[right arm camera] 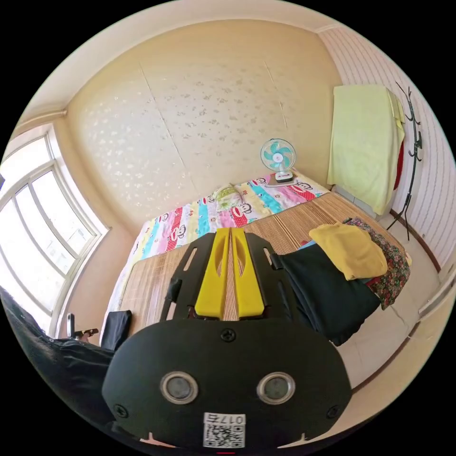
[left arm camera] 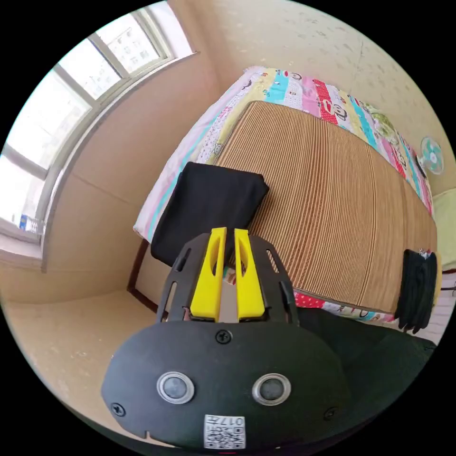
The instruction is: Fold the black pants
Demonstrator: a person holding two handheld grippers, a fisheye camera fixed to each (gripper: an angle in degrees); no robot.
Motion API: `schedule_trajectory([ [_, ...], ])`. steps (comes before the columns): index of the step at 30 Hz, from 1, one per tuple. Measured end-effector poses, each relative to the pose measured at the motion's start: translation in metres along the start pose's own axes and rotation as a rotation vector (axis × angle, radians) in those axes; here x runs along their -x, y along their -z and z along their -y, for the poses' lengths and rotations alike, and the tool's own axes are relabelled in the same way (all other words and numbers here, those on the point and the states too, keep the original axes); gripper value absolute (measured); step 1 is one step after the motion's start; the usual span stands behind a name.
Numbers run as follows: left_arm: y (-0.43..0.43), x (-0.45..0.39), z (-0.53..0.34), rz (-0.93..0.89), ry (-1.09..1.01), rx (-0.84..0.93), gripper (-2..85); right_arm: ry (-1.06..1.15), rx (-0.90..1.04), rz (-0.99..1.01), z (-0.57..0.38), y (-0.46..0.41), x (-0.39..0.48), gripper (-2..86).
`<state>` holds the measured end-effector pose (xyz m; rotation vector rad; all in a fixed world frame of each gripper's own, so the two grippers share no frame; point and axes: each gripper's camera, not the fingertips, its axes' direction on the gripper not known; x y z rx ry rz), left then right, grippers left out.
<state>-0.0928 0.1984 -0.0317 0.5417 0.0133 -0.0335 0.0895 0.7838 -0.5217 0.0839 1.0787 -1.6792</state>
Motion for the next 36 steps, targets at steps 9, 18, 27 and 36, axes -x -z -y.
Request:
schedule_trajectory([
  [9, -0.081, 0.234, 0.033, -0.197, 0.614, 0.214, 9.0, -0.030, 0.085, -0.259, -0.062, 0.020, 0.087, 0.6],
  [18, -0.087, 0.302, 0.024, -0.525, 0.931, 0.167, 3.8, 0.075, 0.237, -0.317, -0.086, -0.010, 0.160, 0.6],
  [27, 0.028, 0.116, 0.129, -1.493, -0.097, 0.104, -0.9, 0.044, 0.279, -0.244, -0.099, -0.027, 0.157, 0.6],
  [36, 0.114, 0.024, 0.126, -1.330, -0.275, 0.021, -0.3, 0.102, 0.265, -0.162, -0.107, -0.034, 0.152, 0.6],
])
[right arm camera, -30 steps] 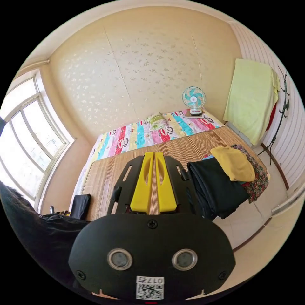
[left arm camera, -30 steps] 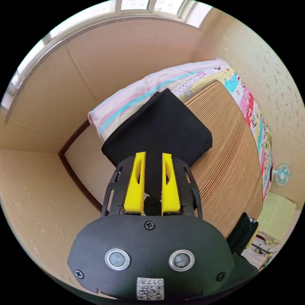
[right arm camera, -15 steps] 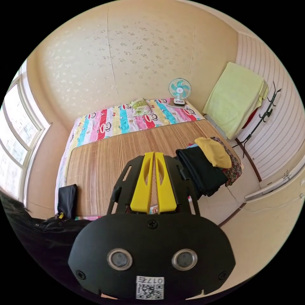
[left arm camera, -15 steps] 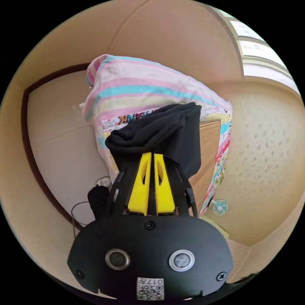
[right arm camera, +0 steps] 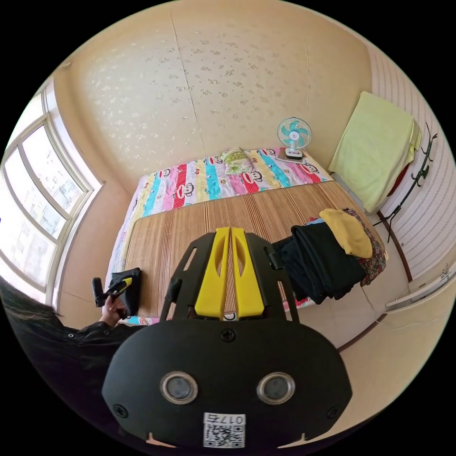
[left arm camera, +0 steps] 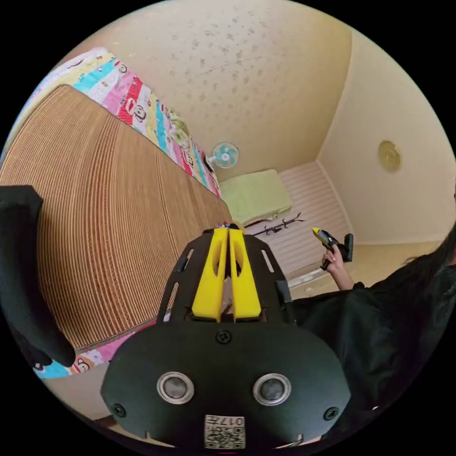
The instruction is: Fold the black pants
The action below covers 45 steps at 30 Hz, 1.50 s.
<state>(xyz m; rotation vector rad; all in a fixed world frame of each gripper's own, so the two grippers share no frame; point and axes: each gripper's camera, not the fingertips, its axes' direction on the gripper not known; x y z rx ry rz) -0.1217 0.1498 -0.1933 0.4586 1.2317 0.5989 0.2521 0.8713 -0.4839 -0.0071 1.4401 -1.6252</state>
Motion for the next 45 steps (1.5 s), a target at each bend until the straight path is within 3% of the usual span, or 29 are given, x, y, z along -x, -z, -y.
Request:
schedule_trajectory([
  [2, 0.104, 0.043, -0.044, 0.287, 0.254, -0.329, 2.1, 0.000, 0.031, -0.022, -0.006, -0.004, -0.013, 0.6],
  [4, 0.177, 0.062, -0.085, 0.524, 0.437, -0.520, 6.9, -0.017, 0.054, -0.010, -0.010, -0.009, -0.024, 0.6],
  [7, 0.263, 0.092, -0.120, 0.811, 0.561, -0.532, 12.3, -0.043, 0.081, 0.051, -0.010, -0.022, -0.037, 0.6],
  [9, 0.291, 0.116, -0.132, 0.862, 0.593, -0.509, 12.4, -0.049, 0.102, 0.084, -0.006, -0.030, -0.042, 0.6],
  [15, 0.256, 0.210, -0.119, 0.673, 0.564, -0.205, 12.6, 0.004, 0.145, 0.164, 0.018, -0.051, -0.046, 0.4],
  [20, 0.215, 0.222, -0.118, 0.846, 0.618, -0.163, 11.3, -0.055, 0.125, 0.316, 0.032, -0.066, -0.070, 0.5],
  [22, 0.210, 0.222, -0.117, 0.803, 0.587, -0.108, 8.7, -0.040, 0.134, 0.372, 0.035, -0.073, -0.076, 0.5],
  [24, 0.203, 0.229, -0.120, 0.630, 0.543, -0.009, 6.3, -0.004, 0.136, 0.393, 0.036, -0.078, -0.080, 0.5],
  [26, 0.182, 0.228, -0.127, 0.283, 0.432, 0.072, 5.4, 0.023, 0.143, 0.403, 0.039, -0.084, -0.088, 0.5],
  [31, 0.096, 0.156, -0.124, 0.140, 0.163, 0.146, 5.0, 0.068, 0.088, 0.549, 0.039, -0.085, -0.116, 0.5],
  [36, 0.030, 0.091, -0.098, -0.077, -0.005, 0.025, 3.1, 0.169, 0.059, 0.613, 0.036, -0.075, -0.148, 0.4],
  [37, 0.025, 0.069, -0.091, -0.247, -0.093, -0.075, 1.3, 0.206, 0.050, 0.640, 0.035, -0.071, -0.155, 0.4],
  [38, 0.026, 0.043, -0.082, -0.595, -0.264, -0.244, 0.2, 0.248, 0.038, 0.660, 0.034, -0.067, -0.161, 0.3],
  [40, 0.019, 0.013, -0.061, -0.787, -0.340, -0.402, -0.4, 0.315, 0.030, 0.670, 0.030, -0.064, -0.165, 0.3],
  [42, 0.003, -0.013, -0.031, -0.580, -0.319, -0.330, -0.5, 0.357, 0.063, 0.651, 0.027, -0.067, -0.168, 0.3],
  [44, -0.039, -0.044, -0.007, -0.085, -0.386, -0.077, 0.2, 0.344, 0.103, 0.634, 0.024, -0.077, -0.180, 0.3],
  [45, -0.056, -0.049, -0.004, 0.037, -0.398, -0.002, 0.4, 0.337, 0.104, 0.639, 0.022, -0.079, -0.185, 0.3],
])
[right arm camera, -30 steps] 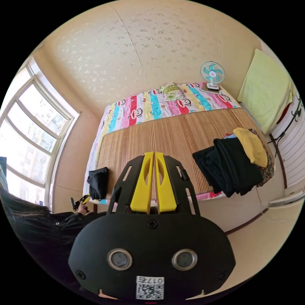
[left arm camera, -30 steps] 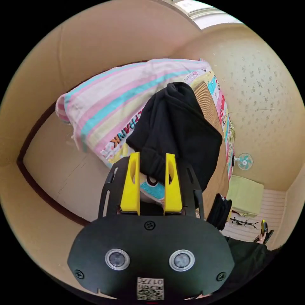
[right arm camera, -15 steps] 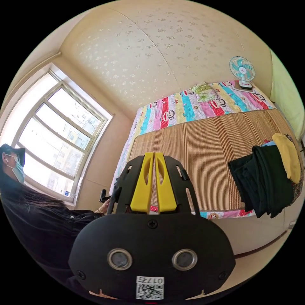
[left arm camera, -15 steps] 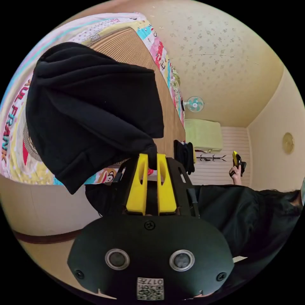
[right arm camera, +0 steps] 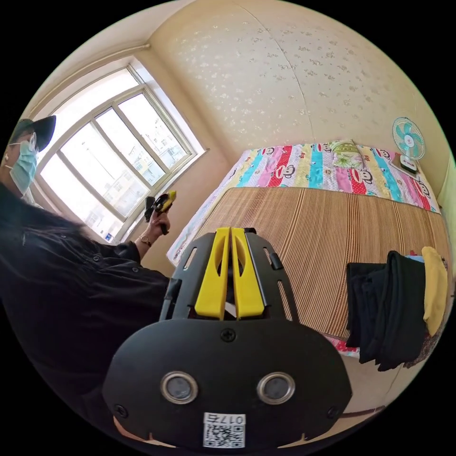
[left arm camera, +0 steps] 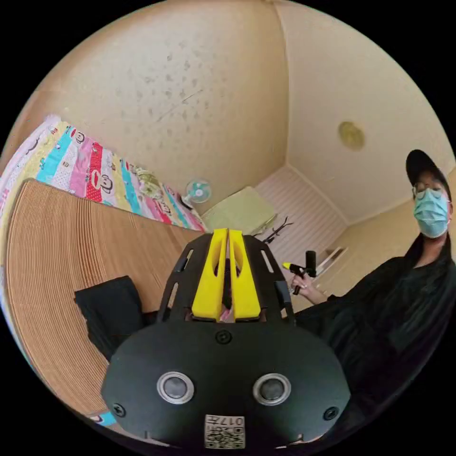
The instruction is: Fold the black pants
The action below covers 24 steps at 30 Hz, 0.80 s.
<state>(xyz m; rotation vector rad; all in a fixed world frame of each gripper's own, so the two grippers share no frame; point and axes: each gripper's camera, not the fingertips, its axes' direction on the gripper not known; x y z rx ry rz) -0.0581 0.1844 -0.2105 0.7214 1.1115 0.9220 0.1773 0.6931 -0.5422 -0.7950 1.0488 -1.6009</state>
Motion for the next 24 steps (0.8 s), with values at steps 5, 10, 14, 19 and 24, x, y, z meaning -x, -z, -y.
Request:
schedule_trajectory([
  [5, -0.201, 0.000, -0.060, 0.228, -0.045, 0.608, 13.2, -0.148, -0.057, 0.021, -0.036, 0.025, -0.048, 0.3],
  [10, -0.387, 0.019, -0.173, 0.328, -0.041, 0.931, 13.7, -0.283, -0.110, 0.044, -0.067, 0.057, -0.070, 0.3],
  [14, -0.500, 0.064, -0.259, 0.581, 0.065, 1.072, 16.7, -0.400, -0.090, -0.020, -0.095, 0.090, -0.071, 0.3],
  [19, -0.576, 0.050, -0.338, 0.886, -0.159, 1.181, 16.3, -0.530, -0.152, -0.057, -0.133, 0.136, -0.068, 0.3],
  [24, -0.573, 0.070, -0.315, 0.789, 0.102, 1.190, 6.2, -0.584, -0.235, -0.083, -0.164, 0.167, -0.066, 0.3],
])
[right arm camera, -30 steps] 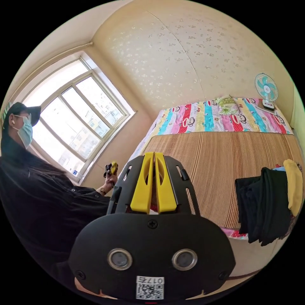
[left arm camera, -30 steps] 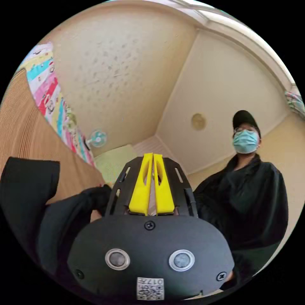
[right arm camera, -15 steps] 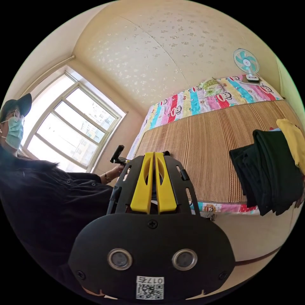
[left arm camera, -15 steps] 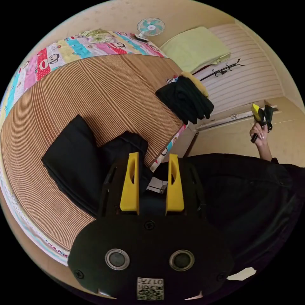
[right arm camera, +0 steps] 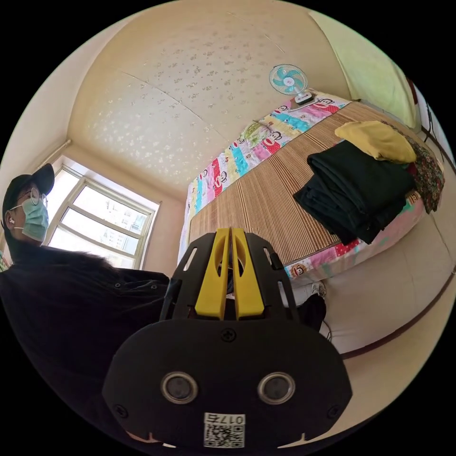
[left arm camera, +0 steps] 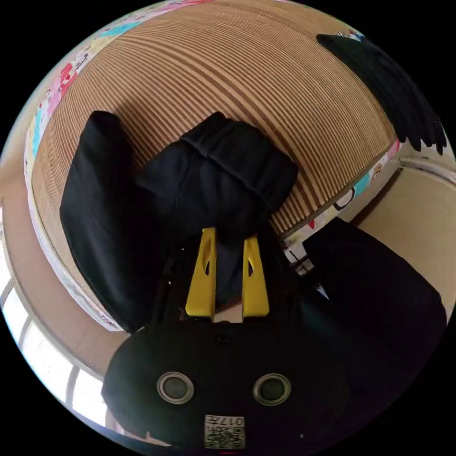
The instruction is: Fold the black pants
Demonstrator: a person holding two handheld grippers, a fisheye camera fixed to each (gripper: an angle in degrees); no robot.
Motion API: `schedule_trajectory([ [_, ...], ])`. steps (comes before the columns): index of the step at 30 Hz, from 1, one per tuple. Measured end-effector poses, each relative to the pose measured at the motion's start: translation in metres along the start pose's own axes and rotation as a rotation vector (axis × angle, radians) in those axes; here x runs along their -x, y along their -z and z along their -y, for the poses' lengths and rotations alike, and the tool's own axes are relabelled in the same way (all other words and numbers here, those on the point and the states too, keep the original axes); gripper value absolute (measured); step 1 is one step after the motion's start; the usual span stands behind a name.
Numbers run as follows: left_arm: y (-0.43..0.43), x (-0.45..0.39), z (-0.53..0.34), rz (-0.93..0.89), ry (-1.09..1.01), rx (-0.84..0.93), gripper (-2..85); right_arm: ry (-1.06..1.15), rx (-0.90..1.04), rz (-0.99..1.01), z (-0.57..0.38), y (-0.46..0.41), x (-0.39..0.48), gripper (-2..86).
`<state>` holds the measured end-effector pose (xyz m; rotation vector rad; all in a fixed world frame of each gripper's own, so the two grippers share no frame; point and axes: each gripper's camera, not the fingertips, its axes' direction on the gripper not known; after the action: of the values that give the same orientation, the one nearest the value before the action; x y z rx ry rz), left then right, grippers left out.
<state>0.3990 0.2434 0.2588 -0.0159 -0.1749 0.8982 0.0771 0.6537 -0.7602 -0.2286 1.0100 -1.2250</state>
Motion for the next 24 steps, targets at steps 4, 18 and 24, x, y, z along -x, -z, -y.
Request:
schedule_trajectory([
  [4, 0.044, 0.120, -0.052, -0.825, 0.258, -0.215, 0.6, 0.012, -0.088, 0.068, -0.006, 0.018, -0.014, 0.4],
  [18, 0.310, 0.070, -0.220, -1.558, -0.357, -1.078, -0.2, 0.202, -0.076, 0.449, 0.007, -0.023, -0.018, 7.3],
  [24, 0.414, 0.024, -0.297, -1.599, -0.637, -1.278, -0.1, 0.397, 0.184, 0.233, 0.003, -0.066, 0.032, 13.4],
])
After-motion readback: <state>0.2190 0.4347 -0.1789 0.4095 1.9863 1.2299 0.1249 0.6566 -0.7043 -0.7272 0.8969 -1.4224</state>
